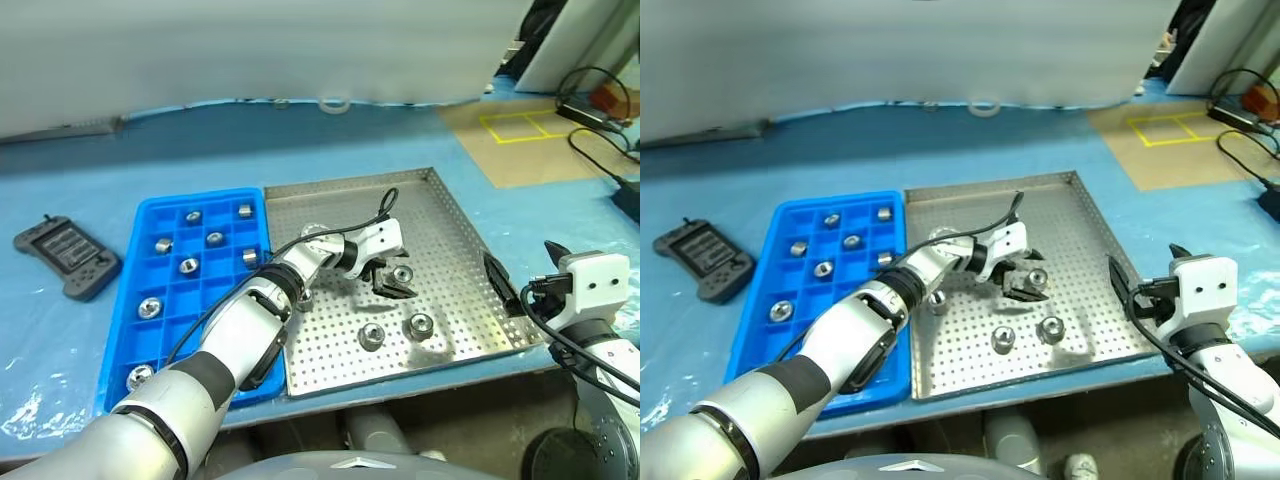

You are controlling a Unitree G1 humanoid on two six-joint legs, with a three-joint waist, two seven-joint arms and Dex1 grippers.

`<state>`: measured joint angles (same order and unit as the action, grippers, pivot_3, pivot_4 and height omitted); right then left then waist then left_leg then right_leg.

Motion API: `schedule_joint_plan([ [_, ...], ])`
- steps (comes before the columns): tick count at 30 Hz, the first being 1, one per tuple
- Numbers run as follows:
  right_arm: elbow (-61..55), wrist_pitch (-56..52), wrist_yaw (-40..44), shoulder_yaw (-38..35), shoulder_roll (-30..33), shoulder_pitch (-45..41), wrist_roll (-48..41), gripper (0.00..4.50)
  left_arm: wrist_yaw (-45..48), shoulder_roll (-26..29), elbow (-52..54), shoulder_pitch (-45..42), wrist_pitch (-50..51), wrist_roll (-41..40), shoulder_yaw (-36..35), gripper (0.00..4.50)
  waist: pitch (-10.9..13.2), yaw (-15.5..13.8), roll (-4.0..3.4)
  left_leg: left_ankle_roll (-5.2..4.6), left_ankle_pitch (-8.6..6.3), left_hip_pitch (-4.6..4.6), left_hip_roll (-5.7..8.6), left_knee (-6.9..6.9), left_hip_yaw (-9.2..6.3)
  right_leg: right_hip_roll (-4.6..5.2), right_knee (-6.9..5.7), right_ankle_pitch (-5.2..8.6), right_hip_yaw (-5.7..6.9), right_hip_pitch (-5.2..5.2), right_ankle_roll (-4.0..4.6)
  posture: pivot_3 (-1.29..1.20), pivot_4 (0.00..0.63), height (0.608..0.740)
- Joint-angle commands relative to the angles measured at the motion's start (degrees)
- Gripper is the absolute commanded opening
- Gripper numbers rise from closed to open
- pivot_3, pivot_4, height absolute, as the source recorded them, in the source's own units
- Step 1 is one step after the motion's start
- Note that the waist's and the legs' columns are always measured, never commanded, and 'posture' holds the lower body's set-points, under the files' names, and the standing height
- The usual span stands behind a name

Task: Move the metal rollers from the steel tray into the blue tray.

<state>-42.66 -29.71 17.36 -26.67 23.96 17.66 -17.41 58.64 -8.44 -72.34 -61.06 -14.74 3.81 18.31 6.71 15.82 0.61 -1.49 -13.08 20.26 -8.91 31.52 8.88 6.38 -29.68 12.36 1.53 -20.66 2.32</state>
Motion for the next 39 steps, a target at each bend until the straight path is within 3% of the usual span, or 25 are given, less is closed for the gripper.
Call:
schedule_joint_plan([
  [1, -2.32, 1.17, -0.95, -0.76, 0.01, -0.27, 0.63, 4.50, -4.75, -8.68, -0.57, -0.91, -1.39, 2.38, 0.57, 4.43, -0.03, 1.31, -0.07, -0.10, -0.06, 0.06, 0.10, 0.02, -0.03, 0.09, 0.05, 0.01, 0.05, 0.02, -0.01, -0.71, 0.150, 0.740],
  [5, -1.72, 1.48, -0.91, -0.93, 0.30, -0.01, 0.98, 4.50, -9.78, -9.55, -1.38, -1.76, -1.22, 4.72, 1.08, 4.43, -0.11, 3.47, -0.25, -0.58, -0.36, 0.65, 0.25, 0.60, -0.24, 0.35, 0.26, 0.00, 0.30, 0.03, -0.01, -0.71, 0.150, 0.740],
  [12, -0.75, 1.75, -1.02, -0.14, 0.53, -0.46, 1.82, 4.50, -10.25, -10.33, -1.99, -1.44, 0.26, 6.41, 0.95, 4.43, -0.02, 5.75, -0.53, -1.08, -0.70, 0.71, 0.85, 1.05, -0.41, 0.96, 0.84, 0.24, 0.47, 0.63, -0.43, -0.70, 0.150, 0.740],
  [15, -0.56, 1.81, -0.96, 0.31, 0.40, -0.61, 2.06, 4.50, -9.70, -10.17, -1.90, -0.70, 0.43, 6.36, 0.72, 3.91, 0.01, 7.07, -0.57, -1.25, -0.81, 0.79, 1.10, 1.23, -0.42, 1.13, 0.89, 0.26, 0.44, 0.57, -0.46, -0.70, 0.150, 0.740],
  [19, 0.04, 2.13, -0.73, 0.23, 0.49, -0.64, 2.20, 4.50, -11.66, -9.66, -2.25, -0.08, 0.61, 7.90, 1.58, 2.67, 0.01, 8.37, -0.67, -1.46, -0.89, 0.93, 1.24, 1.31, -0.41, 1.41, 0.89, 0.25, 0.52, 0.56, -0.45, -0.70, 0.150, 0.740],
  [20, 0.17, 2.22, -0.67, 0.23, 0.52, -0.64, 2.27, 4.50, -11.21, -9.59, -2.26, -0.03, 0.66, 7.88, 1.43, 2.67, 0.01, 8.62, -0.69, -1.50, -0.91, 0.95, 1.27, 1.31, -0.41, 1.47, 0.87, 0.25, 0.58, 0.56, -0.47, -0.70, 0.150, 0.740],
  [24, 0.64, 2.34, -0.75, 0.66, 0.61, -1.22, 2.59, 4.50, -11.77, -9.09, -2.46, -0.51, 1.90, 8.16, 1.03, 1.83, -0.02, 9.11, -0.79, -1.59, -0.96, 1.06, 1.34, 1.29, -0.43, 1.77, 0.86, 0.07, 1.07, 0.56, -0.75, -0.69, 0.150, 0.740],
  [32, 2.07, 2.72, -0.34, 2.11, 0.80, -2.94, 2.86, 4.50, -15.55, -6.81, -1.74, -1.07, 2.23, 7.25, -0.81, 1.83, -0.02, 9.77, -0.79, -1.66, -1.00, 1.30, 1.42, 1.35, -0.61, 1.91, 0.89, -0.11, 1.56, 0.57, -0.63, -0.66, 0.150, 0.740],
  [39, 2.41, 1.54, 2.77, 3.72, 1.74, -5.65, -0.15, 4.50, -7.41, -2.19, 3.15, -3.11, 2.23, -1.16, -9.08, 1.83, 0.08, 9.88, -0.86, -1.71, -1.01, 1.52, 1.49, 1.38, -0.62, 1.98, 0.87, -0.14, 1.58, 0.35, -0.61, -0.60, 0.150, 0.740],
])
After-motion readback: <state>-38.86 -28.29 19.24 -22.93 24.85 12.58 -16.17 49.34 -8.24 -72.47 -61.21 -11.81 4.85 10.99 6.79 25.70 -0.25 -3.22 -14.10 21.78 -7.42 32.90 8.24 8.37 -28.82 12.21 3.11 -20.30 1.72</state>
